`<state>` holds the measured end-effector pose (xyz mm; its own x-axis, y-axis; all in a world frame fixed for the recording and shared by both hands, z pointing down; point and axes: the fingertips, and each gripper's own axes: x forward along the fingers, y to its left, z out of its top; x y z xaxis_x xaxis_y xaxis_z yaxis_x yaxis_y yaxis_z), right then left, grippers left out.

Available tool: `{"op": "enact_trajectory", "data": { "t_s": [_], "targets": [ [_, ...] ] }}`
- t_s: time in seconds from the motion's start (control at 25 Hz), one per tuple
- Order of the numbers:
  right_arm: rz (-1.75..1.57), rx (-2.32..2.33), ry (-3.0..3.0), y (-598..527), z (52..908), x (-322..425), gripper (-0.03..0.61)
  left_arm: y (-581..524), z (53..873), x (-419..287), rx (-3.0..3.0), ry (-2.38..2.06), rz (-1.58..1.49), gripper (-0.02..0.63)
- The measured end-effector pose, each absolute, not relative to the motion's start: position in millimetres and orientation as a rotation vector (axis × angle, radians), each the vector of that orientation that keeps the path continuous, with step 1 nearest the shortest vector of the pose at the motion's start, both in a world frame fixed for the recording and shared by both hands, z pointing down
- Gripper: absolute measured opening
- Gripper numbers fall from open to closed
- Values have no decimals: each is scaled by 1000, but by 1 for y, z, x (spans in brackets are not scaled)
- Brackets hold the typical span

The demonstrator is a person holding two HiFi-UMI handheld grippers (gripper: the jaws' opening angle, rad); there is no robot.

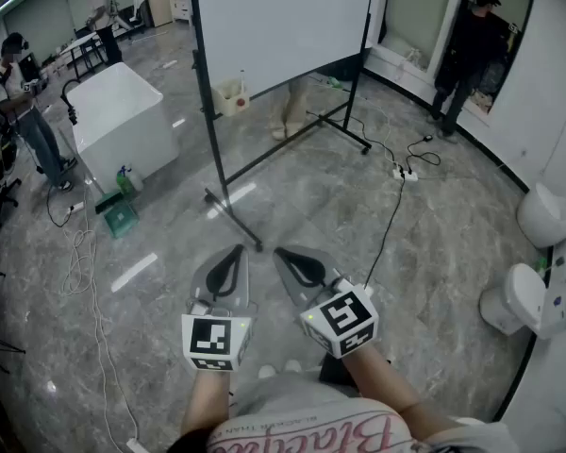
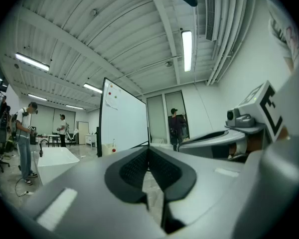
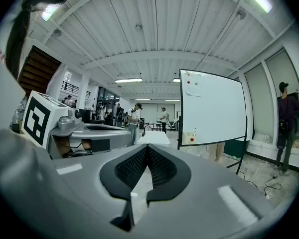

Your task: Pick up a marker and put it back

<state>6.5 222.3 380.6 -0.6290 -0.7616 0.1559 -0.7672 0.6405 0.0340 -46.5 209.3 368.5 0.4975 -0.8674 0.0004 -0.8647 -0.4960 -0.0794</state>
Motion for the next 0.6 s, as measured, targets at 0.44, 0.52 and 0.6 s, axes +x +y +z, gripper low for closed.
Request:
{"op": "enact_trajectory", "data": {
  "t_s": [0.44,0.52,0.6],
  "targets": [
    [43,1259,-2707,224,378,2,0,212,370,-52,-2638,1598,-48,-1],
    [51,1252,-2705,225,383,3,0,213,371,-51,-2639,1608,-42,0],
    [58,1241,-2711,226,386,5,0,213,373,-50,-2639,1624,-40,0]
  ]
}}
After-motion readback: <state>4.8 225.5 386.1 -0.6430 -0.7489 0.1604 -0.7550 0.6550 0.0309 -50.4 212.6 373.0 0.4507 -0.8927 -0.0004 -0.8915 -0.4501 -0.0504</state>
